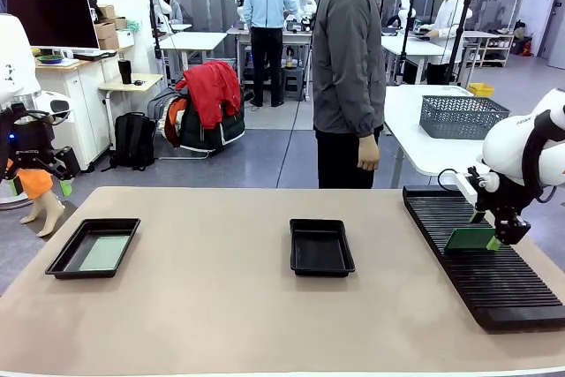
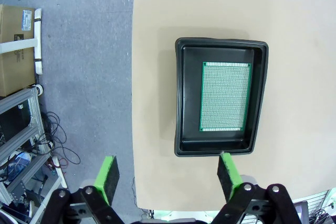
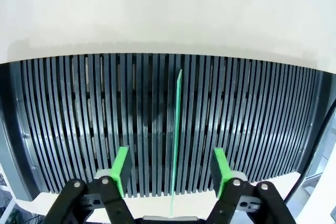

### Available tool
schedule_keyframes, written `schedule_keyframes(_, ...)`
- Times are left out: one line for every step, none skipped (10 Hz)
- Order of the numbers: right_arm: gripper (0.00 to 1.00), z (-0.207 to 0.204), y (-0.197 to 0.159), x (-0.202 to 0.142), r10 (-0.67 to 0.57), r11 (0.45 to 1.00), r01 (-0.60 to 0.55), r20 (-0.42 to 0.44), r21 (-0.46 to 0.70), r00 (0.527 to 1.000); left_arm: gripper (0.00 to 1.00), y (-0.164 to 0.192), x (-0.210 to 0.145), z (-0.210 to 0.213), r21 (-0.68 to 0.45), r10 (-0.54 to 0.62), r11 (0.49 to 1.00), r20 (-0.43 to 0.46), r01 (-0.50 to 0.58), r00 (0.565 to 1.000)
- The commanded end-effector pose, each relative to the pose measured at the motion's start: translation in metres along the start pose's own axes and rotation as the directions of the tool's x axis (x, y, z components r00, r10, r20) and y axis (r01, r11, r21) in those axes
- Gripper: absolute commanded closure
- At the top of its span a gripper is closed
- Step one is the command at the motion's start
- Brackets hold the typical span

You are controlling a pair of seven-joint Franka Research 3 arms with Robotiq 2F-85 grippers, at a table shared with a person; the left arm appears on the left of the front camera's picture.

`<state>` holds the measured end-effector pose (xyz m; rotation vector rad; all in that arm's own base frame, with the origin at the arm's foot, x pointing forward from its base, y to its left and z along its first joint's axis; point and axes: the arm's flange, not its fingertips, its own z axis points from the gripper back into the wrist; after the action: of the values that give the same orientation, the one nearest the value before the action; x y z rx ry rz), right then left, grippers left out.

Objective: Inspect and transfer BCBs to ESD trays.
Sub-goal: Pick up the Blank PCB from the PCB Rack and place it in the right ESD tray.

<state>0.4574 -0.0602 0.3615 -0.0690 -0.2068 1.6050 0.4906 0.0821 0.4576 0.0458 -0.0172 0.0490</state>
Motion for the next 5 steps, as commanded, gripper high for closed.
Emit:
schedule_keyframes(0.27,-0.0004,-0.0024,-0.0011,-0.017,1.000,0.018,-0.016,0.019,1.000,0.00,0.0003,-0.0008,-0.0010,-0.004,-0.001,1.000,0.003,0.001,1.000)
schedule_keyframes(0.21,-0.0002,-0.0023,-0.0014,-0.019,1.000,0.019,-0.015,0.017,1.000,0.00,0.0003,-0.0008,-0.0010,-0.004,-0.001,1.000,0.003,0.001,1.000)
schedule_keyframes(0.35,-0.0007,-0.0026,-0.0023,-0.021,1.000,0.021,-0.011,0.018,1.000,0.00,0.0003,-0.0008,-0.0010,-0.004,-0.001,1.000,0.003,0.001,1.000)
schedule_keyframes(0.30,-0.0003,-0.0025,-0.0019,-0.022,1.000,0.022,-0.010,0.015,1.000,0.00,0.0003,-0.0008,-0.0010,-0.004,-0.001,1.000,0.003,0.001,1.000)
schedule_keyframes(0.44,-0.0005,-0.0028,-0.0016,-0.023,1.000,0.023,-0.010,0.016,1.000,0.00,0.0003,-0.0008,-0.0010,-0.004,-0.001,1.000,0.003,0.001,1.000)
